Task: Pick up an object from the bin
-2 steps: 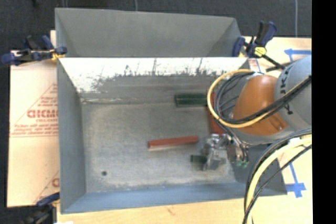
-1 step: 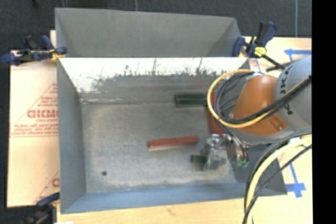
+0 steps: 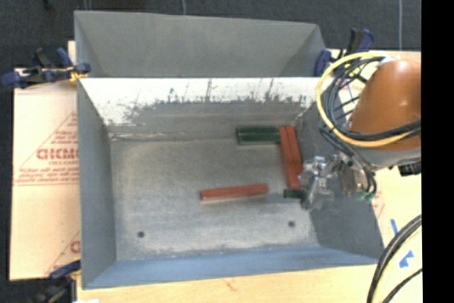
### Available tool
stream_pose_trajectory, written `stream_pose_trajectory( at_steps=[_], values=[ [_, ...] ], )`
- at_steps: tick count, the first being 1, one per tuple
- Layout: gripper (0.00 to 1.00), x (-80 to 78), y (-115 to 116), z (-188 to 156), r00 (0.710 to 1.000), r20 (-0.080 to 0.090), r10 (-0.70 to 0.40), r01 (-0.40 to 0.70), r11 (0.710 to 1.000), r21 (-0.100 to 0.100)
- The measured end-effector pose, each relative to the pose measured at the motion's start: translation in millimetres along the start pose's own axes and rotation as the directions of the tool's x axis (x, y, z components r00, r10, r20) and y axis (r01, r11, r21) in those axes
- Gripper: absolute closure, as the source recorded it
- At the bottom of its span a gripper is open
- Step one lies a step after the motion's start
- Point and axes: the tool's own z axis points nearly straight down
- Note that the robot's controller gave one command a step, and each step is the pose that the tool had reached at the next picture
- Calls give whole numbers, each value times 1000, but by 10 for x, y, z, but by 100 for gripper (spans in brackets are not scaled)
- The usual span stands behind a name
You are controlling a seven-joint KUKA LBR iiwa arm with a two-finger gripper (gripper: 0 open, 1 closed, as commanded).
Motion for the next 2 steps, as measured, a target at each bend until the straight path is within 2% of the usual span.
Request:
stream_pose_trajectory(
  at_steps=[1, 2],
  values=[
    [100, 1, -5, 0, 1000, 0, 0, 0, 1000, 1],
    [100, -142, -42, -372, 1000, -2, -14, 14, 1000, 1]
  ],
)
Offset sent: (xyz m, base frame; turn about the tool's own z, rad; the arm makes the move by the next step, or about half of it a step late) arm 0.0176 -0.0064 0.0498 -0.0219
